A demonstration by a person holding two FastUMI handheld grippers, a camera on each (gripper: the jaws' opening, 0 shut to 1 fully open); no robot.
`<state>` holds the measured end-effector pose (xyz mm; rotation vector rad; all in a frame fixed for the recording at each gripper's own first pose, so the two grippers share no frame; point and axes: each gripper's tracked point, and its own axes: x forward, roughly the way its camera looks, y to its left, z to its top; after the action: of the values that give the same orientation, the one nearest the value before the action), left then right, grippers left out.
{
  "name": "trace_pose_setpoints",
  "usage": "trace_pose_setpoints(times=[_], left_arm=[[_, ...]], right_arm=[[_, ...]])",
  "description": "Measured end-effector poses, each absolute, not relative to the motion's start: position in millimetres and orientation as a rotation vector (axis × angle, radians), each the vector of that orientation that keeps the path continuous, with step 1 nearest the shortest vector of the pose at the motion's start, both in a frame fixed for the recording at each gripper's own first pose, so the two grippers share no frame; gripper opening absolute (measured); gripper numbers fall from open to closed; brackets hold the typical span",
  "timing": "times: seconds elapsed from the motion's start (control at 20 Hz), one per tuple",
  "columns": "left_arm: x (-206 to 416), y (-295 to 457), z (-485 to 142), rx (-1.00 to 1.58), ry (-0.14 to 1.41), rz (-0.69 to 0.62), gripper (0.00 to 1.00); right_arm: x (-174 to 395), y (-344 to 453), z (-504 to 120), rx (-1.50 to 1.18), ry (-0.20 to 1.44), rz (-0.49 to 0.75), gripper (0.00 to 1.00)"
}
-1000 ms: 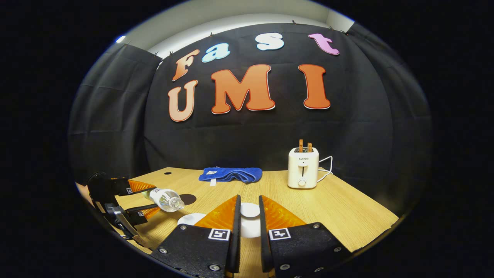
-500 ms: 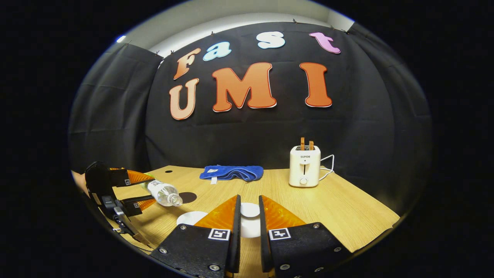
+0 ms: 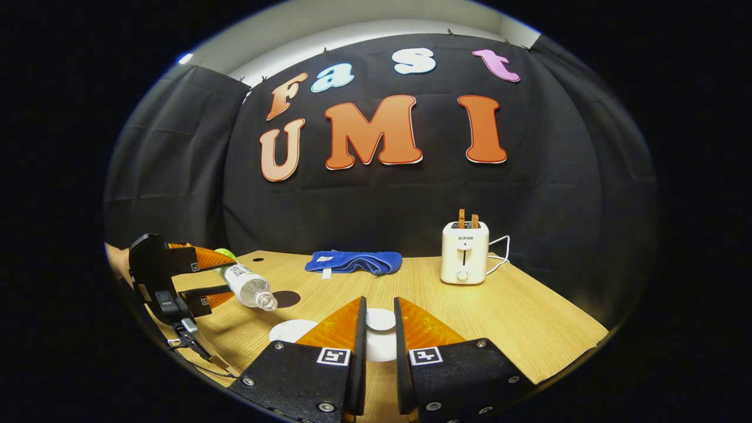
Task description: Open the teacup lid with one hand, grasp the water bottle and pour water into the teacup with the other hand; after pouring, place the water bottle on the coaster and then close the teacup lid.
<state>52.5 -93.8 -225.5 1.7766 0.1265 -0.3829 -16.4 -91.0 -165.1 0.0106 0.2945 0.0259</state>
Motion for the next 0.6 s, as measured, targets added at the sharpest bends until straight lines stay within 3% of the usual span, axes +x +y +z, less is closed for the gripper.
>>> trace_pose_setpoints(times=[0.3, 0.6], left_arm=[[51.5, -96.1, -218.3, 1.833, 0.103, -0.384, 0.65], [52.5, -98.1, -215.2, 1.854, 0.076, -0.394, 0.60]], right_arm=[[-17.3, -91.7, -163.1, 0.013, 0.288, 0.029, 0.22], [-18.0, -91.5, -161.8, 0.014, 0.282, 0.034, 0.22]])
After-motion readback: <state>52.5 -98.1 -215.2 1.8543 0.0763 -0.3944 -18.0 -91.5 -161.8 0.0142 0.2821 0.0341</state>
